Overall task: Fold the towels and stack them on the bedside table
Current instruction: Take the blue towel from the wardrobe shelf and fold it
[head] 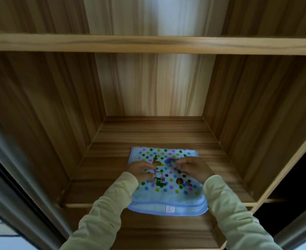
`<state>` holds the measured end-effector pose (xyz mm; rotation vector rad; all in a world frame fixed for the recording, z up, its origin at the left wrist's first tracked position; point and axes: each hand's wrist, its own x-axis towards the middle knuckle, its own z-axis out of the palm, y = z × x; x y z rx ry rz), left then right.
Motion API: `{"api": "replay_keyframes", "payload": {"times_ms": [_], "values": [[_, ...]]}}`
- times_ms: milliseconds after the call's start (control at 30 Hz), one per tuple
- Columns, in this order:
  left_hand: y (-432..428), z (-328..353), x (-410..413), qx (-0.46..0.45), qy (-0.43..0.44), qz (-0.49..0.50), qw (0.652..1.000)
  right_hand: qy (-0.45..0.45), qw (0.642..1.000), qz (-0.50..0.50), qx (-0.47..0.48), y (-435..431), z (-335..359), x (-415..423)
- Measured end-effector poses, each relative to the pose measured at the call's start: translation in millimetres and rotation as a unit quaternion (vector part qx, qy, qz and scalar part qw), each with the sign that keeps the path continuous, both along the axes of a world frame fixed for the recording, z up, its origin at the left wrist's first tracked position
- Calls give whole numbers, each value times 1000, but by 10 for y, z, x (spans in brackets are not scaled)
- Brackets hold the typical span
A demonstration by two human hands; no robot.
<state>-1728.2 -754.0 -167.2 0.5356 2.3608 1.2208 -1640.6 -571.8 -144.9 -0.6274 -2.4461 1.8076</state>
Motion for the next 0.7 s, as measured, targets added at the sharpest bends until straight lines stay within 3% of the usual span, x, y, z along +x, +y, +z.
{"api": "replay_keyframes", "payload": {"times_ms": [167, 267, 333, 467, 633, 700], "values": [[-83, -176, 210, -120, 60, -140, 981, -7, 988, 93, 121, -203, -299, 149], [-121, -276, 251, -207, 126, -172, 955, -11, 976, 132, 171, -268, -452, 206], [-165, -330, 284, -216, 146, -173, 950, -21, 952, 165, 258, -300, -533, 239], [-253, -360, 354, -143, 169, -129, 967, -25, 923, 181, 339, -349, -544, 345], [-221, -288, 429, -31, 114, 9, 993, 53, 942, 118, 310, -365, -488, 447], [-203, -228, 440, 12, 107, 20, 994, 80, 945, 89, 304, -363, -440, 490]]}}
